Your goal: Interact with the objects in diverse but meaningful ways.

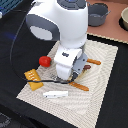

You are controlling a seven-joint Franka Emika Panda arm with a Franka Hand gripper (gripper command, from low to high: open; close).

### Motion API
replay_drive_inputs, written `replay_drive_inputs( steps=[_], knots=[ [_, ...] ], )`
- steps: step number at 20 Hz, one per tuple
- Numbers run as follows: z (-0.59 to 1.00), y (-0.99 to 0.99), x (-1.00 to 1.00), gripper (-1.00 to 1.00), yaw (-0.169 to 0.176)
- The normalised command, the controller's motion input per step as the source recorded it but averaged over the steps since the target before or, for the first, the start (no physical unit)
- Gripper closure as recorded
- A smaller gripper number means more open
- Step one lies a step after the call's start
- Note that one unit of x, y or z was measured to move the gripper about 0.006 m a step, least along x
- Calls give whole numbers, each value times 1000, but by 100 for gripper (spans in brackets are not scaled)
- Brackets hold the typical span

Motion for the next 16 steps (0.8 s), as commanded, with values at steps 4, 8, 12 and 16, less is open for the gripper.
replay_drive_inputs(
  steps=[4, 8, 12, 16],
  knots=[
    [-166, 1, 173, 100, 1],
    [-8, 63, 110, 100, 49],
    [401, 294, 5, 100, 93],
    [990, 476, 112, 100, 149]
  ],
)
